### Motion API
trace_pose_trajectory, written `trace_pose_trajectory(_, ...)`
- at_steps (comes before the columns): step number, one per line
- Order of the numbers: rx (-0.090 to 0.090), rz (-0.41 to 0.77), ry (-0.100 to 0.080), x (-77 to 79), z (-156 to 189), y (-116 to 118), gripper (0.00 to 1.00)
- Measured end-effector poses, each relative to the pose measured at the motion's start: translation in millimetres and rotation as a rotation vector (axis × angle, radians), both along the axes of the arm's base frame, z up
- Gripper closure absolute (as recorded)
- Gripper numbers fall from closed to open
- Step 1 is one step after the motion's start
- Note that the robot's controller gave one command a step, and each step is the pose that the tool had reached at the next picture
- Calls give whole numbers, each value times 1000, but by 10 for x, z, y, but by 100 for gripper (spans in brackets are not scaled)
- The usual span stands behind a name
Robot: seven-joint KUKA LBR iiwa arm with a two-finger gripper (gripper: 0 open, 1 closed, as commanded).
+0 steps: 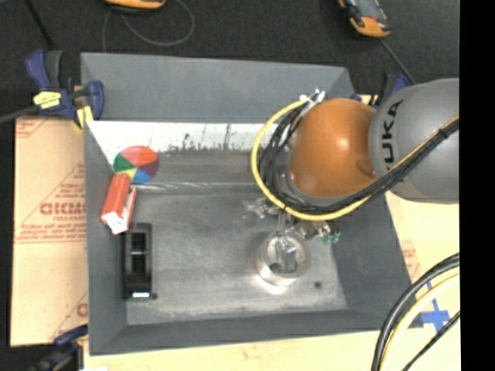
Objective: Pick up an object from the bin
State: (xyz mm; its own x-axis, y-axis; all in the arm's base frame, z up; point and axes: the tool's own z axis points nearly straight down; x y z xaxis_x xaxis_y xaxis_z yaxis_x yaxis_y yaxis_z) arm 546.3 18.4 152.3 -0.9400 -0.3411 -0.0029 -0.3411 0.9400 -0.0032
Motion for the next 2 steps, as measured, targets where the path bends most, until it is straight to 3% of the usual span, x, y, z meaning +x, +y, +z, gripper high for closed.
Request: trace_pose_trajectory(2,0,231,2,141,-526,-425,0)
